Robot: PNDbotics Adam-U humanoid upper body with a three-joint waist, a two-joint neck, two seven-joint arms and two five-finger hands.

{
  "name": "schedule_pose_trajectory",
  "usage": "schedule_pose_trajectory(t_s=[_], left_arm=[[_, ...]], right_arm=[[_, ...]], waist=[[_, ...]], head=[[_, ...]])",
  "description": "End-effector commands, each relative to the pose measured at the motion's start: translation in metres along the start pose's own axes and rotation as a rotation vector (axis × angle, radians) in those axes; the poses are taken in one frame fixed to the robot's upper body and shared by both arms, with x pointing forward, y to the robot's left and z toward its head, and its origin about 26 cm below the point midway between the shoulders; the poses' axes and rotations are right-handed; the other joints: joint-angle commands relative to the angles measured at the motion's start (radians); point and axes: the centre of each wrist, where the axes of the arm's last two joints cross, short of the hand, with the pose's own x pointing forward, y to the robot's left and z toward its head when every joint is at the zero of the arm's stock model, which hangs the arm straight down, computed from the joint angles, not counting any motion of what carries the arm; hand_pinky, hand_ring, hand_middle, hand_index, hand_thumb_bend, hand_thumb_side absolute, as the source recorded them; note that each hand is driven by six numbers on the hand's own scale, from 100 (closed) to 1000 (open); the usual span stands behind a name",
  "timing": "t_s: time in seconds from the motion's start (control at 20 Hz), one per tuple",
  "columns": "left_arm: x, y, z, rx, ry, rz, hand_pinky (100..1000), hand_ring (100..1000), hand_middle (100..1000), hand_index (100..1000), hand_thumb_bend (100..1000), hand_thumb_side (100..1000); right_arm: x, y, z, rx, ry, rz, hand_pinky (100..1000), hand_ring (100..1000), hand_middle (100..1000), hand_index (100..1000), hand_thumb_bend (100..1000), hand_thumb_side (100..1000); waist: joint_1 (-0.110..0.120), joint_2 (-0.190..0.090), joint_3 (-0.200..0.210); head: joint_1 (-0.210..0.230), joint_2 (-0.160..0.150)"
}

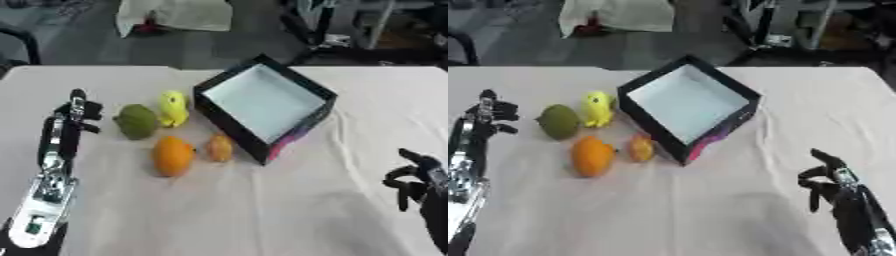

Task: Pick up objects on the table and place them in the box.

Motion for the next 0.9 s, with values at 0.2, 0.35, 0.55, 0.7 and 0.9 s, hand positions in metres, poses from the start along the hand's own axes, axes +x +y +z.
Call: schedule_pose_trajectory(t_s=[0.2,0.35,0.55,0.7,0.9], left_arm=[[0.014,0.01,-0.01,0.005,-0.059,-0.042,519,615,553,596,100,983],[0.031,0.022,-0.027,-0.043,-0.122,-0.149,551,651,598,661,100,931],[0.072,0.041,-0.063,-0.264,-0.242,-0.51,680,730,719,830,100,773],[0.107,0.047,-0.092,-0.509,-0.286,-0.856,785,777,800,914,159,652],[0.128,0.033,-0.127,-0.862,-0.191,-1.239,867,817,867,967,346,548]], right_arm=[[0.006,-0.002,-0.002,0.008,-0.021,0.016,739,233,527,891,100,1000],[0.005,-0.003,-0.002,0.012,-0.019,0.018,739,234,527,891,100,1000],[0.005,-0.004,-0.001,0.017,-0.014,0.024,739,234,527,891,100,1000],[0.004,-0.004,-0.001,0.026,-0.009,0.029,739,234,527,891,100,1000],[0.003,-0.004,0.0,0.037,-0.002,0.033,739,234,524,892,100,1000]], waist=[[-0.01,0.001,-0.007],[-0.008,-0.002,-0.013],[-0.001,-0.009,-0.024],[0.005,-0.013,-0.033],[0.011,-0.018,-0.04]], head=[[0.003,0.006],[0.005,0.006],[0.006,0.006],[0.01,0.006],[0.012,0.006]])
